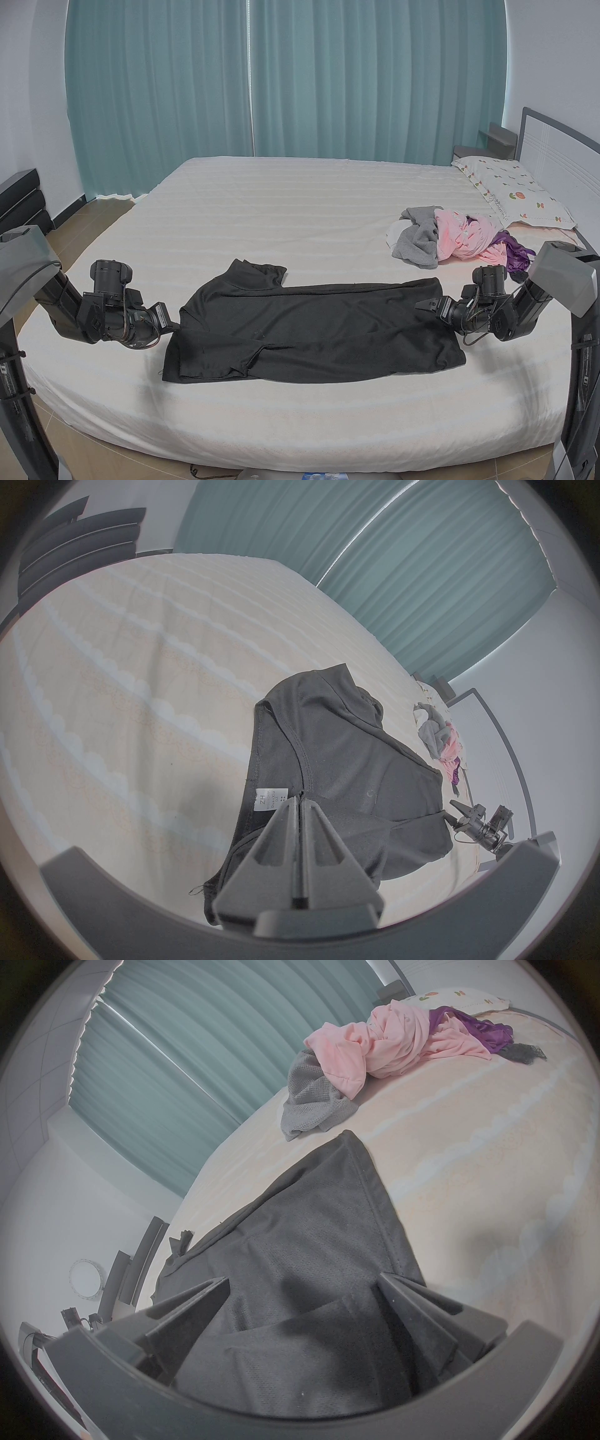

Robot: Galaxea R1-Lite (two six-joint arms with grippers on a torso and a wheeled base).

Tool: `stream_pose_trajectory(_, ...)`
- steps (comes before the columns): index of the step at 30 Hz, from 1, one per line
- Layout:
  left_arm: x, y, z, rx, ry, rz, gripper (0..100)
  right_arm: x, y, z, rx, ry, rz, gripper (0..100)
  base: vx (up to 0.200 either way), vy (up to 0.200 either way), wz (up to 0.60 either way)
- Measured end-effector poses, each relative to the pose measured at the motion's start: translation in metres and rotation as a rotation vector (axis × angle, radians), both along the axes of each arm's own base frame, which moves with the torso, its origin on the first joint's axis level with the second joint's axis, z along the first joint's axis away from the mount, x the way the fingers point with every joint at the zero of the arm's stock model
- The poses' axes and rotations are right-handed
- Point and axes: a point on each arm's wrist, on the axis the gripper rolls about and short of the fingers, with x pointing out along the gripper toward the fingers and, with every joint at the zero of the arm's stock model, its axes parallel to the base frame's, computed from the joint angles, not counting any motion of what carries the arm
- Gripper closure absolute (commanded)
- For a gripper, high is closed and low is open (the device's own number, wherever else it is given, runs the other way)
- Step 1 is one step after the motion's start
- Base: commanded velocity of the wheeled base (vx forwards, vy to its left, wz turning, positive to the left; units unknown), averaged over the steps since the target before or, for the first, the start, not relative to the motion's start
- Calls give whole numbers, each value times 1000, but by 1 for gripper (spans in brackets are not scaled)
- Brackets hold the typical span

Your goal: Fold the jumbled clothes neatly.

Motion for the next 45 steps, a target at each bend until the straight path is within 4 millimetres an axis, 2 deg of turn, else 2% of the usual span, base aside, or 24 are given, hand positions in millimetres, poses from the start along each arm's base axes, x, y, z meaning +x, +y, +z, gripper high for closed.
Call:
stream_pose_trajectory(11, -1, 0, 0, 1, 3, 0, 100, -9, -12, -8, -46, 13, 9, 100, 0, 0, 0)
stream_pose_trajectory(22, -11, 0, 11, 1, -13, 3, 100, -27, -16, 15, -21, -35, 7, 100, 0, 0, 0)
stream_pose_trajectory(32, -29, 0, 23, -3, -22, 7, 100, -69, -23, 41, 9, -62, 24, 100, 0, 0, 0)
stream_pose_trajectory(40, -53, 1, 32, -5, -23, 10, 100, -110, -28, 57, 29, -81, 37, 100, 0, 0, 0)
stream_pose_trajectory(45, -68, 1, 40, -7, -32, 11, 100, -128, -29, 66, 40, -93, 55, 100, 0, 0, 0)
